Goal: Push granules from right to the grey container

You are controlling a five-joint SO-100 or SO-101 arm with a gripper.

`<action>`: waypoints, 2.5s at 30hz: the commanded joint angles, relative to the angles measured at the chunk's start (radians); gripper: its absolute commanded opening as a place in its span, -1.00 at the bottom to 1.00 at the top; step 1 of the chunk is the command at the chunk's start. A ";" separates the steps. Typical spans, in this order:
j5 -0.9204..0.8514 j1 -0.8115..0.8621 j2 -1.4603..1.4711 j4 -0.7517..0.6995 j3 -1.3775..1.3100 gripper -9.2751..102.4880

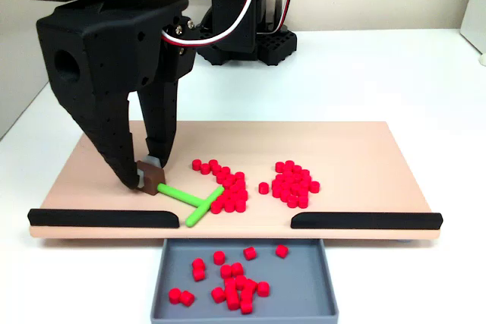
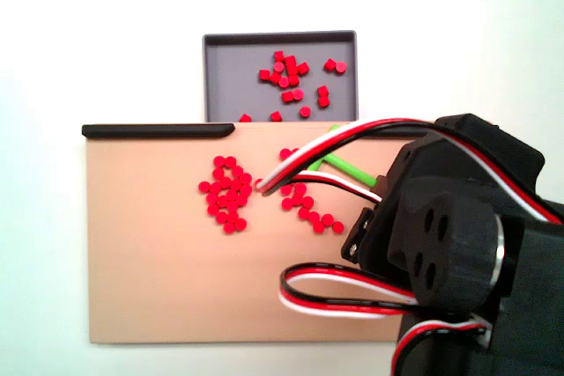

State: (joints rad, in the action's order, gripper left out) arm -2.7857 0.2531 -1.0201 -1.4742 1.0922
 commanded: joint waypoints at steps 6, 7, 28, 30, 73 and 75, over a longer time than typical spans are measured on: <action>0.192 -0.028 -0.026 0.002 -0.032 -0.84; 0.213 -0.029 -0.026 0.002 -0.032 -0.84; 0.761 -0.129 -0.025 0.002 -0.133 -0.84; 0.827 -0.137 -0.043 0.002 -0.146 -0.84; 1.256 -0.219 -0.985 -0.091 0.775 -0.84; 1.255 -0.212 -0.977 -0.091 0.773 -0.84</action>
State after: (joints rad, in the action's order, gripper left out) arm -1.5171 0.0414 -1.9819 -1.5677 1.8715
